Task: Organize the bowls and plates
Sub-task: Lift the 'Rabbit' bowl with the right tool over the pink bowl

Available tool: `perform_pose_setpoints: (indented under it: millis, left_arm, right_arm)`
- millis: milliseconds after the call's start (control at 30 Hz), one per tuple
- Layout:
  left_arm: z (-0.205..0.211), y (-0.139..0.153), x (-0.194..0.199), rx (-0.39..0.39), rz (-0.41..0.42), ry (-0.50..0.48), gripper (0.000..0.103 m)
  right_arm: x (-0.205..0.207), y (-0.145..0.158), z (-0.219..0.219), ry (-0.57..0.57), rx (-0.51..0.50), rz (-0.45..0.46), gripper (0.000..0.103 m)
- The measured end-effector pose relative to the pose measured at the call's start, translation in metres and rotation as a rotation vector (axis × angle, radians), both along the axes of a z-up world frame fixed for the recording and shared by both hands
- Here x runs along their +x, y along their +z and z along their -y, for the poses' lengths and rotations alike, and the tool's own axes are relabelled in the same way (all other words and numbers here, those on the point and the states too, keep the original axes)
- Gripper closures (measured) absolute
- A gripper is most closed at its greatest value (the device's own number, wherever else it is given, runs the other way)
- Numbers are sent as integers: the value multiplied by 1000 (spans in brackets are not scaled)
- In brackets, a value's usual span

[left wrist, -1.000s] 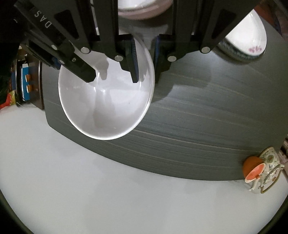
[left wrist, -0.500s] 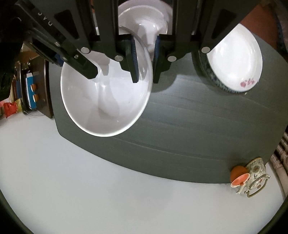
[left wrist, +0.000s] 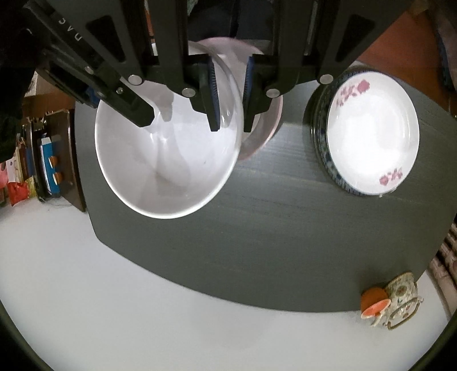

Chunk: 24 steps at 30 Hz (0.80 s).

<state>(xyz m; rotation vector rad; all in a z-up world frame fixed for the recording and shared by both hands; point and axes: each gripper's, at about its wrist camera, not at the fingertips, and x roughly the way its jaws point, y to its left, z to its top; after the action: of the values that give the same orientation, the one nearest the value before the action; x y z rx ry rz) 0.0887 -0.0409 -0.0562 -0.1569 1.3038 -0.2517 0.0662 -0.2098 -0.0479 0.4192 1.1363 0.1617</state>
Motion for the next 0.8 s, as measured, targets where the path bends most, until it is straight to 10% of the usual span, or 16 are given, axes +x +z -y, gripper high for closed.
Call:
perform_pose_setpoints:
  millis: [800]
  left_arm:
    - [-4, -47, -11, 62, -107, -13, 88]
  right_arm:
    - [-10, -54, -9, 12, 17, -142, 77]
